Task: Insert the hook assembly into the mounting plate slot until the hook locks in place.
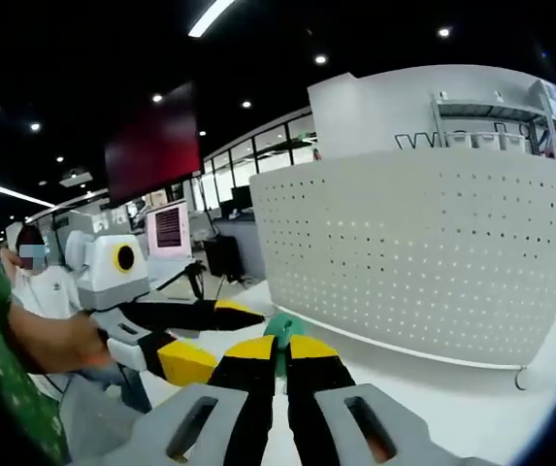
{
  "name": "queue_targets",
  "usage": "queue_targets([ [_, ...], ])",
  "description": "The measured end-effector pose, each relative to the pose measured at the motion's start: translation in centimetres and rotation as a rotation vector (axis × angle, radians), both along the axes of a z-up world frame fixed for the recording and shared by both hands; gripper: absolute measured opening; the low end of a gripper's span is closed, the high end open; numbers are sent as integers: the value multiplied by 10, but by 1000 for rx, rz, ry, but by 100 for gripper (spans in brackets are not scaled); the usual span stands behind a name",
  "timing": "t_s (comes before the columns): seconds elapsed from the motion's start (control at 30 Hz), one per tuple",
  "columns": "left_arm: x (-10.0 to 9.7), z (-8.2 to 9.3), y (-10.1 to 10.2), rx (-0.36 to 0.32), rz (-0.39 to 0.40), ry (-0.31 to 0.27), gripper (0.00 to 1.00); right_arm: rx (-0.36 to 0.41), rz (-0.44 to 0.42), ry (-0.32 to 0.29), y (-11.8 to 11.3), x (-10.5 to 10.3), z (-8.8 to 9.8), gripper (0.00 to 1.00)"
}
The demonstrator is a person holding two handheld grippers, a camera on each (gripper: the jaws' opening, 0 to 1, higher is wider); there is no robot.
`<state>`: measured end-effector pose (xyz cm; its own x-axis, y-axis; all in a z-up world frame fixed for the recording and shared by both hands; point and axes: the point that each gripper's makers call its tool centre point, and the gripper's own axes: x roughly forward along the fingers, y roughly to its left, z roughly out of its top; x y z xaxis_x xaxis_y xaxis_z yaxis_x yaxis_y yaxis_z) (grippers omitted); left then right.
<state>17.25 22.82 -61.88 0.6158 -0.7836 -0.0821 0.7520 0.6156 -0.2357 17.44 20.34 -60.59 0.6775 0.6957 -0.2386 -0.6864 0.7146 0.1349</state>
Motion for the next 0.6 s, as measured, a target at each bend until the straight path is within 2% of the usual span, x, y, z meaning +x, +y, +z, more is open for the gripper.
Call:
queue_targets([
  [0.27, -3, 2, -3, -10, -22, -3, 34, 3, 12, -3, 7, -4, 0, 2],
  [0.43, -7, 0, -6, -15, -44, 16, 23, 9, 13, -3, 8, -6, 1, 2],
  [0.6, -11, -1, -9, -20, -64, 32, 17, 7, 16, -1, 10, -9, 0, 2],
])
